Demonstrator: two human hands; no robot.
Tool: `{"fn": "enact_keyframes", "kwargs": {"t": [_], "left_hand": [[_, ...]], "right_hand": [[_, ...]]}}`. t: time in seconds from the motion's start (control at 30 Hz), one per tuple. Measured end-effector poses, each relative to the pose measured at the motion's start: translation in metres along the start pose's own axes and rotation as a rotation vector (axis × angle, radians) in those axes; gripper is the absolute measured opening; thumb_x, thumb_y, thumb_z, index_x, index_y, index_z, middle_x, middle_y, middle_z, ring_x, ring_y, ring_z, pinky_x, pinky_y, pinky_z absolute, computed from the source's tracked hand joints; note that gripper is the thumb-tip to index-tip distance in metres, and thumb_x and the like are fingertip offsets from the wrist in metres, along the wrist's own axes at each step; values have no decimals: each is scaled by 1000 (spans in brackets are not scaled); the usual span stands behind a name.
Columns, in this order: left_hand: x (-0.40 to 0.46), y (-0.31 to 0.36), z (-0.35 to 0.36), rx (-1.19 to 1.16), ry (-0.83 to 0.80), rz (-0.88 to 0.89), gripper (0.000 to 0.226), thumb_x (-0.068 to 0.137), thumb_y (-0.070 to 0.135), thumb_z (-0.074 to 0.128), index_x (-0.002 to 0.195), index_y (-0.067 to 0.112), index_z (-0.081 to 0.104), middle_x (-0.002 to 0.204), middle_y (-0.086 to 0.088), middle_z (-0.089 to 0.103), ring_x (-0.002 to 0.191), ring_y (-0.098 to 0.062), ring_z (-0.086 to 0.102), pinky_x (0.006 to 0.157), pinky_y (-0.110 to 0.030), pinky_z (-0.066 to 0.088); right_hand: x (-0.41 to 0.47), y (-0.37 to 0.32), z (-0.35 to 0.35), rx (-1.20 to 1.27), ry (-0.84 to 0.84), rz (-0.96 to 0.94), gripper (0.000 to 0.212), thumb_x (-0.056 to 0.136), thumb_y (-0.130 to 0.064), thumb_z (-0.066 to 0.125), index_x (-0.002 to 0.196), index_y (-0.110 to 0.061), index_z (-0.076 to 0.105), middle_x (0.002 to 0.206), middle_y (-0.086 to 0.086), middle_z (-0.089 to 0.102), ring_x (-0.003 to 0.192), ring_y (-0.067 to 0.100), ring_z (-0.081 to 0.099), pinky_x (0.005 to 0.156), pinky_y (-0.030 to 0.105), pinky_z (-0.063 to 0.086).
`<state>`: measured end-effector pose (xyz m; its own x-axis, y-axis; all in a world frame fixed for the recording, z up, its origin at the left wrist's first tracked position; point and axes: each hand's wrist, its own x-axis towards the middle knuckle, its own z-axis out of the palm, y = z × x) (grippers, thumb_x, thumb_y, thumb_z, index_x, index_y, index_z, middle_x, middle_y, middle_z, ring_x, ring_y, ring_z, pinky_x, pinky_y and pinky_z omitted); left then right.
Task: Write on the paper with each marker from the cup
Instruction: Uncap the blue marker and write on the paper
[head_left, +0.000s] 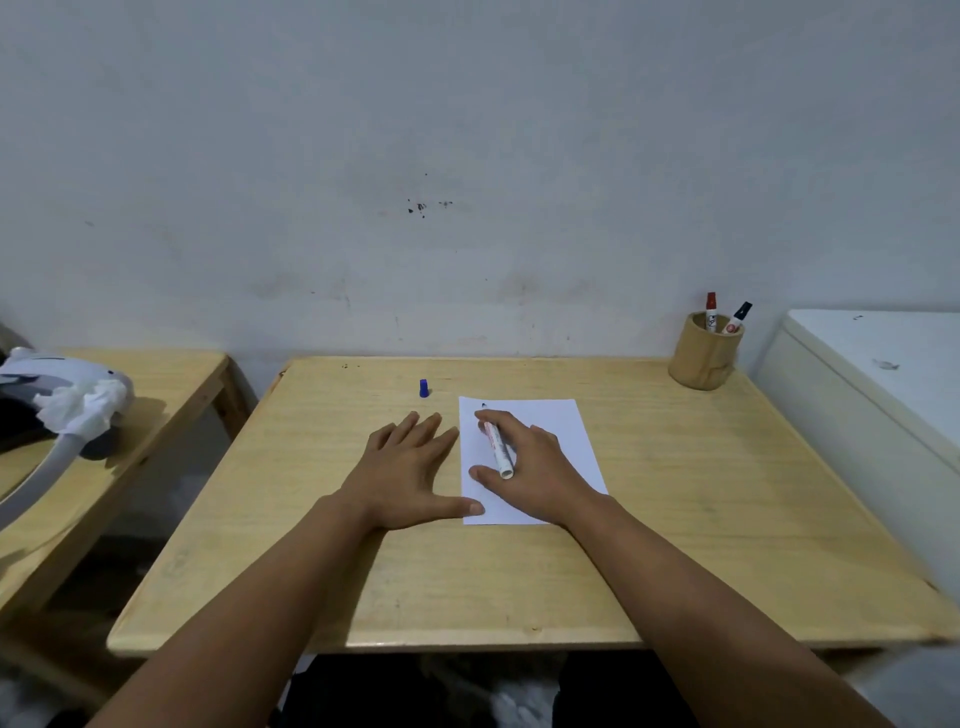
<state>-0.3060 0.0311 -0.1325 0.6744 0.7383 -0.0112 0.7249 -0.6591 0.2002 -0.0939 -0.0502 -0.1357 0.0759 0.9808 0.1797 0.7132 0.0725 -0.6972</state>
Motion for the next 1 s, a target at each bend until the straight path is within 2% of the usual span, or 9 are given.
{"fn": "enact_keyframes", "kwargs": {"t": [0.1,0.2,0.27,0.33,0.43,0.53,0.67,0.8,1.0], "left_hand": [[1,-1,1,2,2,-2,122,64,103,40,164,37,14,174,4,6,160,-18,-5,128,-45,3],[2,0,1,-7,5,-8,122,64,103,42,164,38,14,174,5,5,160,-18,-5,128,-45,2],[2,0,0,0,2,-13,121,63,102,42,163,40,11,174,5,6,160,-19,-4,127,-46,3],[3,0,-1,15,1,-7,120,63,103,41,163,43,8,174,4,8,160,-22,-2,127,-47,5],[5,-1,-3,50,1,7,118,63,104,38,162,47,8,173,3,10,159,-26,0,125,-49,8],[7,-3,-2,68,10,16,117,63,104,37,162,47,10,173,2,11,159,-26,1,125,-49,8],[7,-6,3,53,39,29,117,63,105,37,162,47,12,173,3,10,159,-25,-1,126,-50,6],[7,-8,4,18,21,24,118,61,106,37,161,48,11,173,5,7,160,-22,-5,126,-56,-2],[8,-7,3,13,-3,14,123,60,106,34,163,44,10,174,7,4,160,-20,-7,126,-57,-4]], "right_hand": [[11,0,0,222,157,32,35,95,-51,72,128,-38,67,117,-14,76,110,9,72,100,42,58],[33,-16,-3,504,332,140,17,102,-38,68,98,-27,78,83,-4,76,81,19,72,74,45,61],[52,-26,-3,625,378,227,15,103,-25,64,103,-22,79,79,1,76,70,13,70,61,32,56],[67,-30,0,647,364,281,16,100,-23,66,112,-23,77,82,1,79,66,11,69,54,24,51],[86,-29,5,611,349,313,14,97,-31,72,96,-19,80,82,5,78,63,13,67,51,24,50],[99,-25,10,552,339,338,30,100,-41,71,87,-14,76,75,11,72,57,14,63,48,22,48],[101,-11,15,575,326,367,21,100,-26,68,88,-11,77,78,13,77,57,14,64,51,26,48],[105,-6,19,481,349,396,36,92,-43,77,76,-12,69,72,5,78,60,7,72,56,29,53],[108,-4,19,540,358,440,25,95,-26,74,75,-12,67,71,11,77,50,12,69,53,27,52]]}}
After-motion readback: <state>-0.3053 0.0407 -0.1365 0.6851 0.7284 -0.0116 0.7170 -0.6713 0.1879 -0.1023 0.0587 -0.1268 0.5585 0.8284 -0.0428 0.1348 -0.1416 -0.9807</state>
